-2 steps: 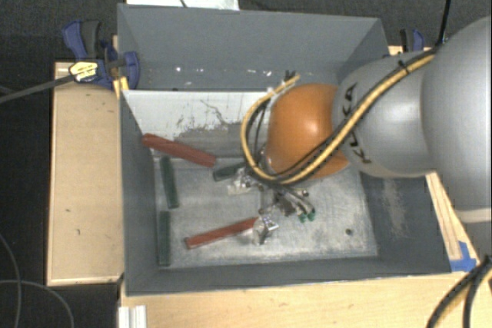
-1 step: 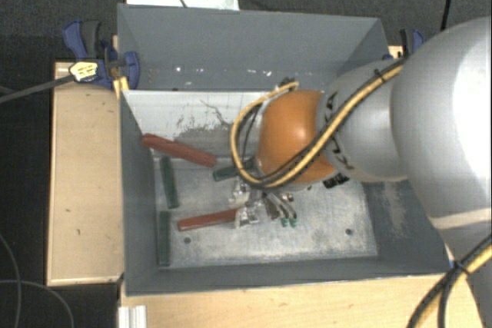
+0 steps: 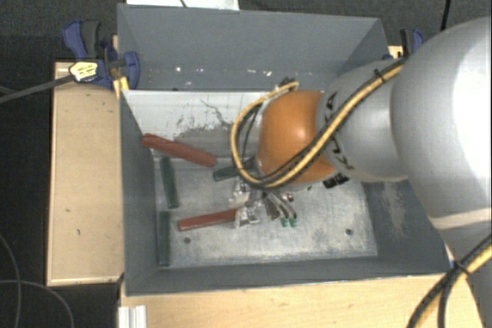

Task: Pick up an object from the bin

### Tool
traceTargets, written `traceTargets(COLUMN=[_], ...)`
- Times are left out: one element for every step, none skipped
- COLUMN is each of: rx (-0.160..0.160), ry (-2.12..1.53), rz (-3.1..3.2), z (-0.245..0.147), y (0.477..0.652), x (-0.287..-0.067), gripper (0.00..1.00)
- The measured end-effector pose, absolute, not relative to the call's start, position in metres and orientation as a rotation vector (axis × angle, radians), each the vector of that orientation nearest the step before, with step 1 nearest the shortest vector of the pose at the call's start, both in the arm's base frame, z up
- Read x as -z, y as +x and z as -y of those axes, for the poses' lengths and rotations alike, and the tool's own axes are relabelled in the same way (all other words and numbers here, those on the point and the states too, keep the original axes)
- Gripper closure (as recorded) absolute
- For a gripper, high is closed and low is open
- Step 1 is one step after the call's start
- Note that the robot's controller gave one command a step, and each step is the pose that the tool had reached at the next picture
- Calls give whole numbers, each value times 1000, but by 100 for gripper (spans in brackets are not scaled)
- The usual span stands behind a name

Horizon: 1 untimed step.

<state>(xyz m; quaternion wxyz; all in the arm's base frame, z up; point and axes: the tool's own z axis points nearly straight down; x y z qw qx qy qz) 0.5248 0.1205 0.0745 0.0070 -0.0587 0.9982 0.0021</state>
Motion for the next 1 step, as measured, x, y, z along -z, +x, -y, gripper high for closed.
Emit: traceTargets(rx=[-4], ry=[-107], rz=[-3132], z=[-141], y=[525], x=[-239], gripper=[100])
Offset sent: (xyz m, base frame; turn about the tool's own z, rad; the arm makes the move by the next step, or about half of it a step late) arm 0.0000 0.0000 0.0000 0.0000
